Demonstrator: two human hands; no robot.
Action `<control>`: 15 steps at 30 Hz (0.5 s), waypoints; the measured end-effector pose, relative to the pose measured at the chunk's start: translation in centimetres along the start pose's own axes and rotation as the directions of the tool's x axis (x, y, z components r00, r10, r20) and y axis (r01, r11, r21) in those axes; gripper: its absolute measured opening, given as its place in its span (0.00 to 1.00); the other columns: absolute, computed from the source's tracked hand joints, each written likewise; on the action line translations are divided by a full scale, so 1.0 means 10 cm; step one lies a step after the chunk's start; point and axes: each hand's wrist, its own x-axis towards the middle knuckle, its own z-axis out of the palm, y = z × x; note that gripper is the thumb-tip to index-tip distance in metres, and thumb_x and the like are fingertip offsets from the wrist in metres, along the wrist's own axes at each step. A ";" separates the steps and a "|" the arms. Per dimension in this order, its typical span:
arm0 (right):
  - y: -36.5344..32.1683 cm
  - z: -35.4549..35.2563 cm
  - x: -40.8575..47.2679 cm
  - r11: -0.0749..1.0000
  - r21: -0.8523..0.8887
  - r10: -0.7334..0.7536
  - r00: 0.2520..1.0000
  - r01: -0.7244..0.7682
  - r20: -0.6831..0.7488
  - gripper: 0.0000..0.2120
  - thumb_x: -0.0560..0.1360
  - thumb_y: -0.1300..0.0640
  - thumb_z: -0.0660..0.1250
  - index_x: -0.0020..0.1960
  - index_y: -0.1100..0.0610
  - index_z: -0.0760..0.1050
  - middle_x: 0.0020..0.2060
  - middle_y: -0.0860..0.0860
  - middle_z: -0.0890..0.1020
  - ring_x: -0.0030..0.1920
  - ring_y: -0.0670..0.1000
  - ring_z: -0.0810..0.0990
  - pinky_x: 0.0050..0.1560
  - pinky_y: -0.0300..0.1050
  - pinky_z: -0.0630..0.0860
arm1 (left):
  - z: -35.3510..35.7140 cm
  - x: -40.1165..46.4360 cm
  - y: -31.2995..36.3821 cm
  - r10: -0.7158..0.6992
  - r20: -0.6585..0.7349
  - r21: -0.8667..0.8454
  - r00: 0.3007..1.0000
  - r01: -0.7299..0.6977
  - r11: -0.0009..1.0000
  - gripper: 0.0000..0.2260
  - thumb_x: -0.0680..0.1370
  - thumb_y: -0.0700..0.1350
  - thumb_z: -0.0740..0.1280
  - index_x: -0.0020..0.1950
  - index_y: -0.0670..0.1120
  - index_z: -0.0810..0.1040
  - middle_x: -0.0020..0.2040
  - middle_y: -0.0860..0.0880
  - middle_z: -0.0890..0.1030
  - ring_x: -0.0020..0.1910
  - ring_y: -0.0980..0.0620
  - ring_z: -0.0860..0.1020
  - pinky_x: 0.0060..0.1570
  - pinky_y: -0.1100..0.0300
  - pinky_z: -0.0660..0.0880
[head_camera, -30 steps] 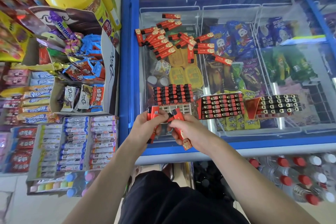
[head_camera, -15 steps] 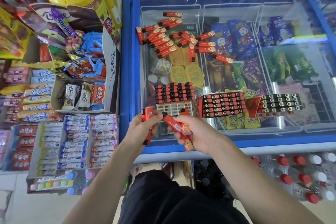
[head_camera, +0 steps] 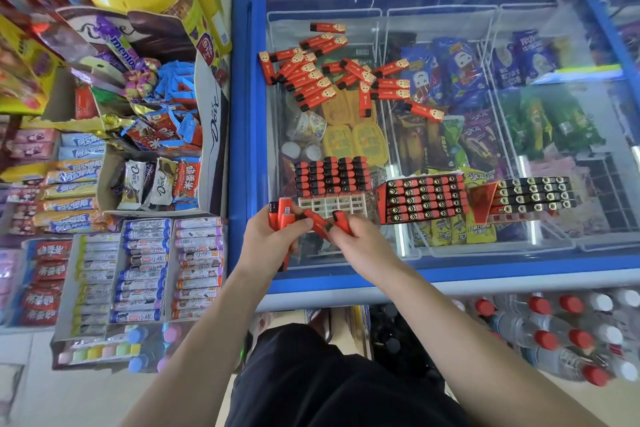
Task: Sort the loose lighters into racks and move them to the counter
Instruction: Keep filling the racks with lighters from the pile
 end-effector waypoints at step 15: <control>0.15 0.13 0.31 0.988 -0.151 0.016 1.000 -0.017 -0.008 0.16 0.84 0.59 0.59 0.72 0.56 0.70 0.41 0.50 0.79 0.30 0.46 0.73 0.27 0.37 0.67 | -0.07 0.16 0.09 0.378 -0.069 0.621 0.923 -0.256 0.740 0.06 0.78 0.47 0.75 0.51 0.55 0.80 0.42 0.57 0.83 0.43 0.56 0.81 0.46 0.57 0.78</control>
